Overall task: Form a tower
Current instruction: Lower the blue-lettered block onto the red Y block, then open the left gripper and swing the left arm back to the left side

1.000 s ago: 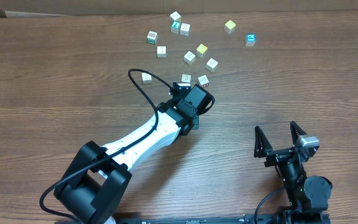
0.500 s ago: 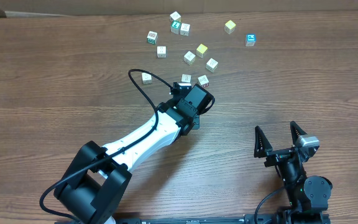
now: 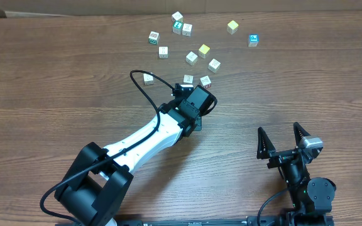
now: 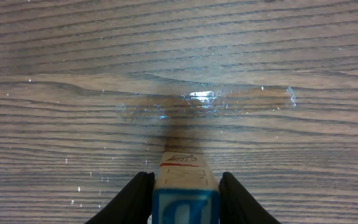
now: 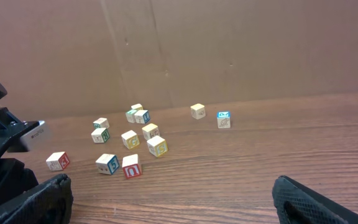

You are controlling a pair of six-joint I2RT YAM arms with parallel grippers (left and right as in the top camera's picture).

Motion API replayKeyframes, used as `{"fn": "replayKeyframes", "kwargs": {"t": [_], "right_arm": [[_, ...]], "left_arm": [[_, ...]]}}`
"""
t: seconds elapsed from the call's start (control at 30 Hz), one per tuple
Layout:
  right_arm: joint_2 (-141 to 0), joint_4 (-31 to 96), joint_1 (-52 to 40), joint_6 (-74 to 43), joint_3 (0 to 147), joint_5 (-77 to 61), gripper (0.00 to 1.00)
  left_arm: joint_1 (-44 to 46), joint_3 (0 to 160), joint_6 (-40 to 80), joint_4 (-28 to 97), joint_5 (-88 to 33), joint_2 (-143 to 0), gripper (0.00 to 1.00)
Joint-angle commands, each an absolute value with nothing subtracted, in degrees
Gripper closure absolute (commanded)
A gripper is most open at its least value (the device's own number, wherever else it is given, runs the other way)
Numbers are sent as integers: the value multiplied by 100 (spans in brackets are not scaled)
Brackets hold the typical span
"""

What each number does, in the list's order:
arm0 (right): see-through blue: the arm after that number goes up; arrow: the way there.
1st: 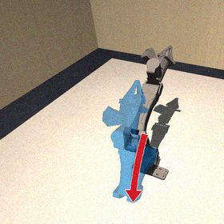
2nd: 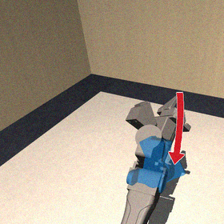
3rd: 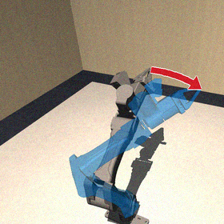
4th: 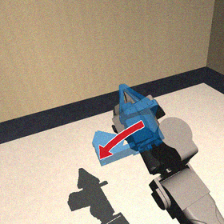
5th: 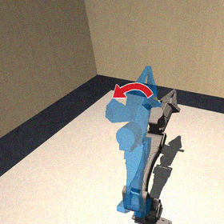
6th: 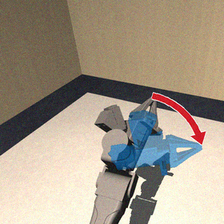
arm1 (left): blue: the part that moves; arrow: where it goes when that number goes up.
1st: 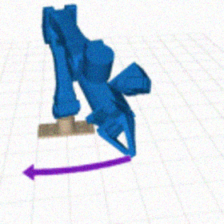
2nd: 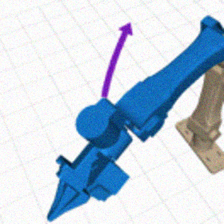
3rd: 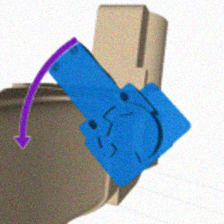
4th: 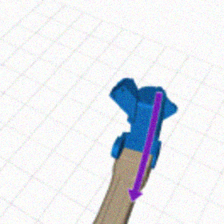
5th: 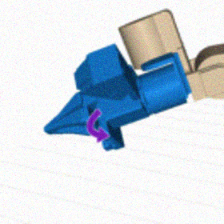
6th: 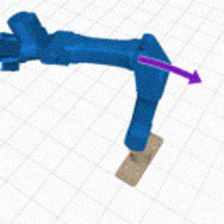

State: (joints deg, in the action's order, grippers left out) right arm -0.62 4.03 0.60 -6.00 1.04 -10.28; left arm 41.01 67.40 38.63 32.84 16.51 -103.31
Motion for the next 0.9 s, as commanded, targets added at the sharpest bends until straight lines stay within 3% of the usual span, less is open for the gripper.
{"fn": "replayKeyframes", "kwargs": {"t": [0.0,0.2,0.43,0.6,0.87], "right_arm": [[-16,377,16,-589,45,-996,0],[-16,377,16,-591,45,-996,0],[-16,377,16,-591,45,-996,0],[-16,377,16,-589,45,-998,0],[-16,377,16,-591,45,-998,0]], "left_arm": [[4128,6709,3767,3295,1651,-10377,67],[4128,6709,3767,3295,1651,-10377,57],[4128,6709,3767,3295,1651,-10377,57],[4038,6790,3765,3159,1669,-10370,49],[2998,8042,3653,3424,1426,-10368,48]]}}
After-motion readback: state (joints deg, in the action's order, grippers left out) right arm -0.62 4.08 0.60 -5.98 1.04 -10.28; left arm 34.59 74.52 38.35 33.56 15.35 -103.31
